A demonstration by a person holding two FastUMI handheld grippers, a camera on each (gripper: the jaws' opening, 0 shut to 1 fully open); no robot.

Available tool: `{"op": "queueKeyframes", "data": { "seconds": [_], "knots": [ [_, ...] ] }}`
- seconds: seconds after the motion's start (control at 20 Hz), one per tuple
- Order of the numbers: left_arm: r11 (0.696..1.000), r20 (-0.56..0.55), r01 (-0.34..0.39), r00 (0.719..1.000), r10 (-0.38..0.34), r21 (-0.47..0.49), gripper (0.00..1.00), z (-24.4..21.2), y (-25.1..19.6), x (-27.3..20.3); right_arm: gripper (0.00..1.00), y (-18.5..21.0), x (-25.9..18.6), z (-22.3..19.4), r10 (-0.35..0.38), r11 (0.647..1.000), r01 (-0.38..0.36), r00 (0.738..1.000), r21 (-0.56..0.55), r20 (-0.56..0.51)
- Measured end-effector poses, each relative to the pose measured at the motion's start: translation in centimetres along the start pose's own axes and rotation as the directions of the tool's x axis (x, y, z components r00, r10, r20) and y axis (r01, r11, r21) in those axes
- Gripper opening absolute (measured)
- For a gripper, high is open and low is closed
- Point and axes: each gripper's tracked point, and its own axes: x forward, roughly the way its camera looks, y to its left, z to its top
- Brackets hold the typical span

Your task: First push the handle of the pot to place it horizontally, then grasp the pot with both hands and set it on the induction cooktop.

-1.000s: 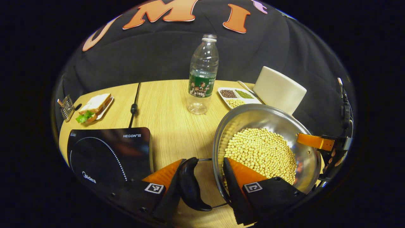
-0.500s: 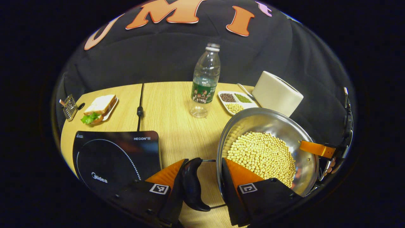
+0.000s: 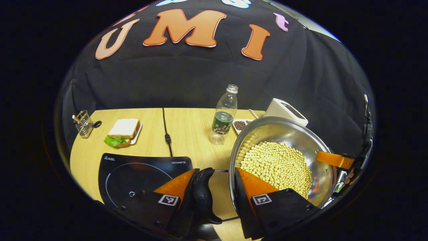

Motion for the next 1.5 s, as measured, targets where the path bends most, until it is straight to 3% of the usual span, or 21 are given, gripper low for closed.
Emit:
{"op": "queueKeyframes", "data": {
  "seconds": [0.15,0.2,0.35,0.75,1.0,1.2,1.25,1.5],
  "knots": [
    [1.0,0.027,-0.018,0.999,0.019,-0.012,0.67,0.9,2.8,-1.7,0.48,3.3,-0.4,-0.1,0.022,1.0,-0.022,1.0,0.001,-0.002],
    [1.0,0.034,-0.024,0.999,0.025,-0.02,0.63,1.1,3.9,-2.2,0.48,4.3,-0.7,-0.2,0.027,1.0,-0.027,1.0,-0.003,-0.007],
    [0.998,0.049,-0.04,0.998,0.042,-0.054,0.62,1.6,7.1,-4.4,0.48,7.7,-1.3,-0.2,0.039,0.999,-0.039,0.999,-0.033,-0.004],
    [0.99,0.065,-0.108,0.991,0.114,-0.095,0.67,1.7,15.8,-7.7,0.48,16.6,-1.2,-2.0,0.106,0.993,-0.107,0.994,-0.053,-0.021],
    [0.98,0.045,-0.148,0.987,0.155,-0.135,0.63,-0.2,21.2,-9.4,0.48,21.2,-0.6,-4.2,0.138,0.986,-0.142,0.989,-0.086,-0.052],
    [0.971,0.015,-0.18,0.983,0.185,-0.156,0.63,-1.8,24.1,-10.4,0.48,23.8,0.5,-6.4,0.158,0.981,-0.167,0.983,-0.097,-0.09],
    [0.969,0.004,-0.186,0.982,0.189,-0.16,0.67,-2.4,24.9,-10.2,0.48,24.3,0.8,-7.0,0.161,0.98,-0.172,0.982,-0.104,-0.103],
    [0.963,-0.033,-0.202,0.979,0.199,-0.178,0.63,-4.3,26.6,-9.7,0.48,25.7,2.1,-9.4,0.166,0.977,-0.182,0.977,-0.113,-0.136]
  ]
}}
